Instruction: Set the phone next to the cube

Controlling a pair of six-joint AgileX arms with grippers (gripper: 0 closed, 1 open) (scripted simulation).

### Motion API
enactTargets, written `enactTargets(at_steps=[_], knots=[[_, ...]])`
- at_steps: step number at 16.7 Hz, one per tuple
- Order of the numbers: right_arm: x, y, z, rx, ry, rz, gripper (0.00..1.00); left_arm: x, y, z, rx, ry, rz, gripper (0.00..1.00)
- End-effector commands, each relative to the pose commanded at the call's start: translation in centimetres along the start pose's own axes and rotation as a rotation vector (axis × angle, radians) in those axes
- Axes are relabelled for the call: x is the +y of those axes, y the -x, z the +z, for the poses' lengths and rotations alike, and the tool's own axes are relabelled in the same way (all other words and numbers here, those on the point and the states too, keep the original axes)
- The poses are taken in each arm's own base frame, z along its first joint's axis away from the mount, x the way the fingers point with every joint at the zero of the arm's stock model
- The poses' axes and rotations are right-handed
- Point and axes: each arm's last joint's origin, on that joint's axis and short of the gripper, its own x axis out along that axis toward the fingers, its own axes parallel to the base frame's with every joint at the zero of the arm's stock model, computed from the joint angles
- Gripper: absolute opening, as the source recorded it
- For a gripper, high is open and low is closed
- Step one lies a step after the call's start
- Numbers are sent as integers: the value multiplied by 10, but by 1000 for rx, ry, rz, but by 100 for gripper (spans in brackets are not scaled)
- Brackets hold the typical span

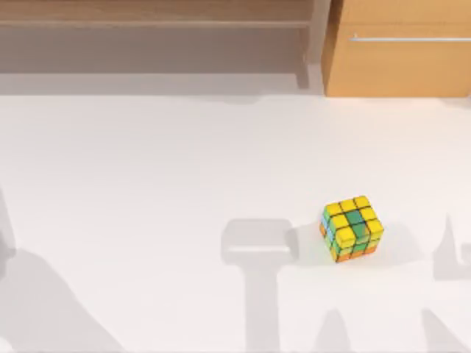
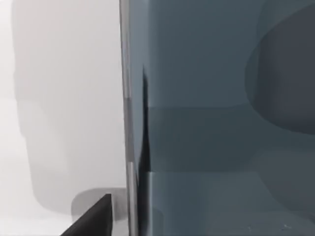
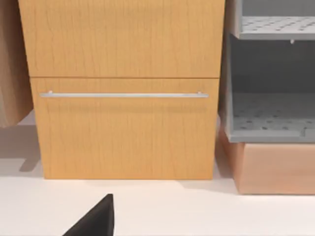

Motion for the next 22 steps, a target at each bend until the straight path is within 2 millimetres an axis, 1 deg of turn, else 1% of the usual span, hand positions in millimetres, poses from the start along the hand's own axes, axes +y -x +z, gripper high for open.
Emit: enactTargets(at_steps=[12, 13, 20, 21, 22], knots=[[0, 0, 0, 0, 0, 0, 100, 0, 0, 0, 0, 0, 0, 2], [0, 0, 0, 0, 0, 0, 100, 0, 0, 0, 0, 0, 0, 0], [0, 0, 0, 0, 0, 0, 100, 0, 0, 0, 0, 0, 0, 0], [0, 0, 0, 0, 0, 0, 100, -1, 8, 1, -17, -2, -4, 0], [0, 0, 0, 0, 0, 0, 100, -1, 9, 1, -18, -2, -4, 0]])
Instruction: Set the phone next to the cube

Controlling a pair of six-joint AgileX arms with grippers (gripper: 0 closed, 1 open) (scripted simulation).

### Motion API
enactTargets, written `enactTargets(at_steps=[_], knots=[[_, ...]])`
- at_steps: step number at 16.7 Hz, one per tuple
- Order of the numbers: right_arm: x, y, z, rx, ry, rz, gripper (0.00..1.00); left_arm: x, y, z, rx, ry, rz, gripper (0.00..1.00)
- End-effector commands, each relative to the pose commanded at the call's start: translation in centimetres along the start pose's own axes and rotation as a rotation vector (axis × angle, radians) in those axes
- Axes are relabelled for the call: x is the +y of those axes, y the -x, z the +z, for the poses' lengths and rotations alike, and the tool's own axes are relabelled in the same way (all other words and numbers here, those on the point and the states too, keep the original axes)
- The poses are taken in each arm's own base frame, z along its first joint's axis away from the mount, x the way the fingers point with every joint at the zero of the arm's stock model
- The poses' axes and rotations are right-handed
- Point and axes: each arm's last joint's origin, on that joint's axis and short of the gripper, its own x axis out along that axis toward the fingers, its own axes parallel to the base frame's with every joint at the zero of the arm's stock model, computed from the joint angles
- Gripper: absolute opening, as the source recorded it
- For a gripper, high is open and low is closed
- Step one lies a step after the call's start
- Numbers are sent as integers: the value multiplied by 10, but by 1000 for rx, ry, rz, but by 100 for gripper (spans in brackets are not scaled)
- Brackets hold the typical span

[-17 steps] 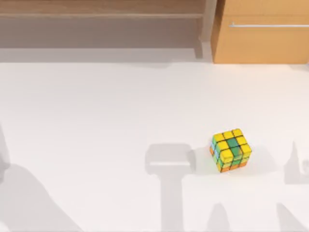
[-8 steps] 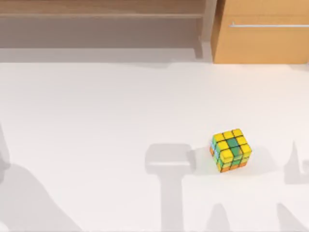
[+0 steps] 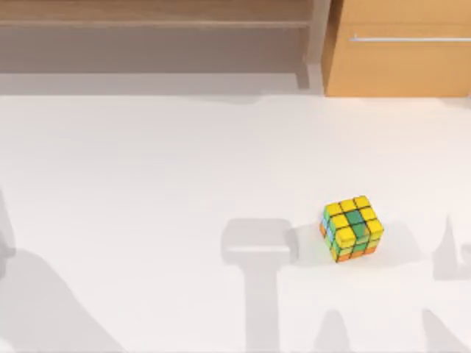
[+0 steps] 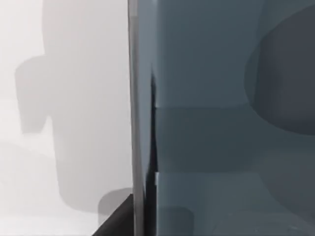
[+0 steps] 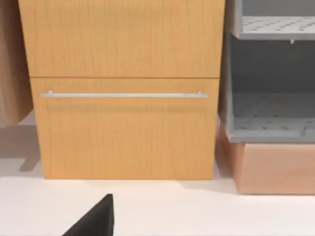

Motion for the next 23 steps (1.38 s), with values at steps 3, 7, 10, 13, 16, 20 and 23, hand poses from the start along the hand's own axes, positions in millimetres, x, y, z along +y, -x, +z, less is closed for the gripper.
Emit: enactTargets(at_steps=[3, 7, 10, 13, 16, 20, 23], knots=[[0, 0, 0, 0, 0, 0, 100, 0, 11, 1, 2, -1, 0, 0], [0, 0, 0, 0, 0, 0, 100, 0, 19, 1, 1, 0, 0, 0], [0, 0, 0, 0, 0, 0, 100, -2, 22, 2, -9, -3, 0, 0], [0, 0, 0, 0, 0, 0, 100, -19, 40, 12, -59, -23, -8, 0], [0, 0, 0, 0, 0, 0, 100, -56, 49, 21, -66, -62, -36, 0], [0, 0, 0, 0, 0, 0, 100, -125, 50, 23, -12, -135, -79, 0], [0, 0, 0, 0, 0, 0, 100, -184, 46, 11, 61, -196, -95, 0]])
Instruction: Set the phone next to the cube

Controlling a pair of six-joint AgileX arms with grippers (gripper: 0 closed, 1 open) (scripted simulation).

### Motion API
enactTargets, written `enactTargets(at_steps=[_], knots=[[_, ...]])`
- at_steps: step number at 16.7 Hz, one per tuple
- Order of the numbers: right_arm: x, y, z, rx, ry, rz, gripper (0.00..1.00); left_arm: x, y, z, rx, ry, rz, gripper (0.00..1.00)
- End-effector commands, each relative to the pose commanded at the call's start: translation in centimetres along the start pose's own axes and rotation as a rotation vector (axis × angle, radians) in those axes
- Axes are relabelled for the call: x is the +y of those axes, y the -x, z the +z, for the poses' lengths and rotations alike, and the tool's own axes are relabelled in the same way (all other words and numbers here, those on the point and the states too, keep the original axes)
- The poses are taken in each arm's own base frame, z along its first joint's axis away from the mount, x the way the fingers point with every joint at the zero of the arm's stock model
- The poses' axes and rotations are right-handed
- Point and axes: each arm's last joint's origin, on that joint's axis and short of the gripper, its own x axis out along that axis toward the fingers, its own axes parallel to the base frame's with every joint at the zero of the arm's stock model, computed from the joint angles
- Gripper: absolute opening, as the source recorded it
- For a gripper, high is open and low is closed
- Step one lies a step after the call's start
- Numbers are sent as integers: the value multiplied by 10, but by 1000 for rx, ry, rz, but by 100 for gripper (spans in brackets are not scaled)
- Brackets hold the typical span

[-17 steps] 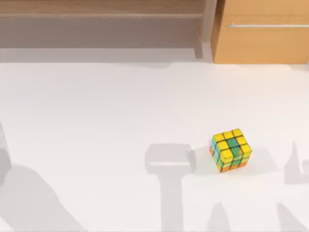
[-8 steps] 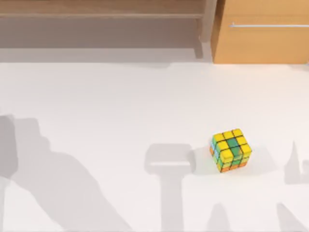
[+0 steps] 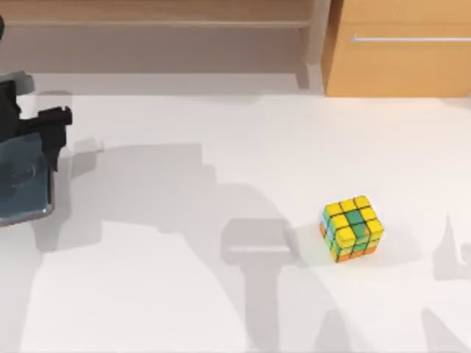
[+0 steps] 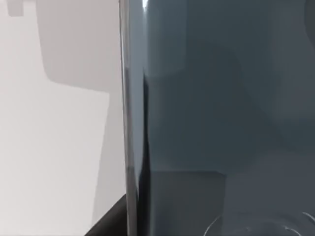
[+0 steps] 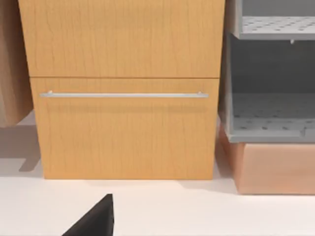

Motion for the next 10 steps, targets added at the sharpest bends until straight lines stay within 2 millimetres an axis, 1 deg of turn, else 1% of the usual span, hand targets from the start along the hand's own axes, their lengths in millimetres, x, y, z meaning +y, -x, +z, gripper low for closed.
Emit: enactTargets(at_steps=[2, 4, 7, 10], knots=[[0, 0, 0, 0, 0, 0, 100, -42, -8, -6, 52, -38, -3, 0], [0, 0, 0, 0, 0, 0, 100, -83, -15, -17, 96, -73, 5, 0], [0, 0, 0, 0, 0, 0, 100, -140, -22, -40, 135, -121, 31, 0], [0, 0, 0, 0, 0, 0, 100, -189, -25, -67, 133, -163, 63, 0]])
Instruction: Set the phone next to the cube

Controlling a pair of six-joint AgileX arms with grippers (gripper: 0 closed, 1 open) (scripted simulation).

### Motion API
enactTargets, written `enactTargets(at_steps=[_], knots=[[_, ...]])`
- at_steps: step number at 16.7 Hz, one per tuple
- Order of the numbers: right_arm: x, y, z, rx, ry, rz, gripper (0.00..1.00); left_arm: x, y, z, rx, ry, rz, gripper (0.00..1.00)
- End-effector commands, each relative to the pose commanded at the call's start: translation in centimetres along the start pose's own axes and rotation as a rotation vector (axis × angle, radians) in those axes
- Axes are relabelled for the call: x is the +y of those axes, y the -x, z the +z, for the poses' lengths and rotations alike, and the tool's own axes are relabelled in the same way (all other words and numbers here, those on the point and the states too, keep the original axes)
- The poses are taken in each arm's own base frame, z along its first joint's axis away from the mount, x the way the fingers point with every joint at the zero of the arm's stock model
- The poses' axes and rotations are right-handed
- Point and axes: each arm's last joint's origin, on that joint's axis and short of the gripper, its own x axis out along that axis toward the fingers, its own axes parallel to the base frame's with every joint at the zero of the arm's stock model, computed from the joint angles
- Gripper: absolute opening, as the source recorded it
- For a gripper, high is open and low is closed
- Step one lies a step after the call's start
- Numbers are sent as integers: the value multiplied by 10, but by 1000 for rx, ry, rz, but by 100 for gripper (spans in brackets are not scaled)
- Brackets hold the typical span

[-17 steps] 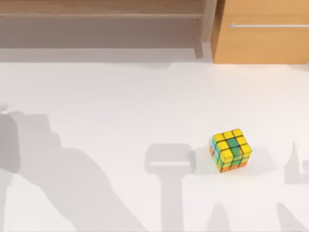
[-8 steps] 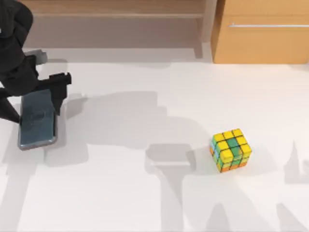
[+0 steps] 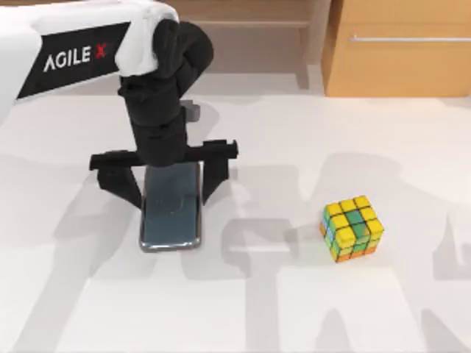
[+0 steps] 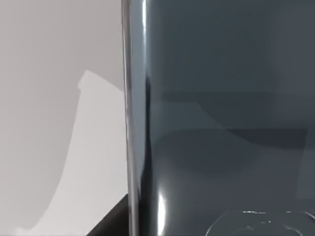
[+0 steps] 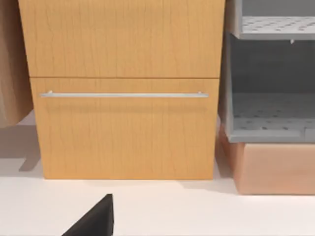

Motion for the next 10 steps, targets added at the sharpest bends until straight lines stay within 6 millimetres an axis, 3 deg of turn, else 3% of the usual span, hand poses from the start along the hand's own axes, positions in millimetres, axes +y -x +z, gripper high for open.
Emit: enactTargets(at_steps=[5, 10], knots=[[0, 0, 0, 0, 0, 0, 100, -65, 5, -34, -72, -47, 39, 0], [0, 0, 0, 0, 0, 0, 100, -92, 13, -53, -142, -62, 43, 0]])
